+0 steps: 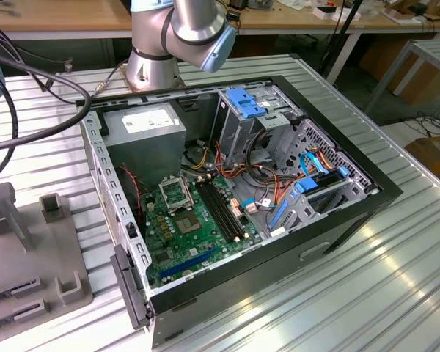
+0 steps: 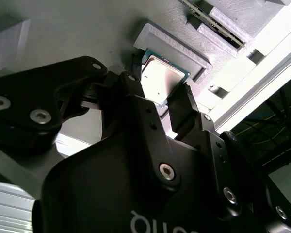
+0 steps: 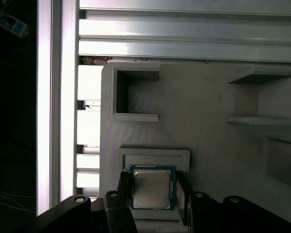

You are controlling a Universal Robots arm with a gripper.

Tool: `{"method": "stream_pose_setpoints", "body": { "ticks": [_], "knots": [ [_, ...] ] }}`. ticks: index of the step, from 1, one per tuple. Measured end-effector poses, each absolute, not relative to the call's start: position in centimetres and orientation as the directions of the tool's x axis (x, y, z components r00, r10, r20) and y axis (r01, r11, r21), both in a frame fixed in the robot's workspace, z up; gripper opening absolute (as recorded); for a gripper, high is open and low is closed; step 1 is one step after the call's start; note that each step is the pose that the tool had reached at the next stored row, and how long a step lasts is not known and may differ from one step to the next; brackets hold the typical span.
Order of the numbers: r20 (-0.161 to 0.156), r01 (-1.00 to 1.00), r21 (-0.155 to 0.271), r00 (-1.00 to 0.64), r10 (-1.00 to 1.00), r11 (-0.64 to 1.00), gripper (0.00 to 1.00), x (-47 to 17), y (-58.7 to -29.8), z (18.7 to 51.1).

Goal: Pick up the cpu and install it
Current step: 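Pick up the cpu and move it towards the insertion slot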

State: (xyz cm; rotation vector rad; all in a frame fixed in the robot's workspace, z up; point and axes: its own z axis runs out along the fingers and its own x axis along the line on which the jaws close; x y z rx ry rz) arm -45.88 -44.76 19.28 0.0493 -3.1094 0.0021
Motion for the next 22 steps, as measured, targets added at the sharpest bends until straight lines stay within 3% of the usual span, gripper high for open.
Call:
{"method": "stream_pose_setpoints", "body": {
  "ticks": [22],
  "knots": [
    [0.032,-0.032,-0.001,-0.999,-0.032,0.999,0.47,-45.9,-44.8,20.3]
  ]
}}
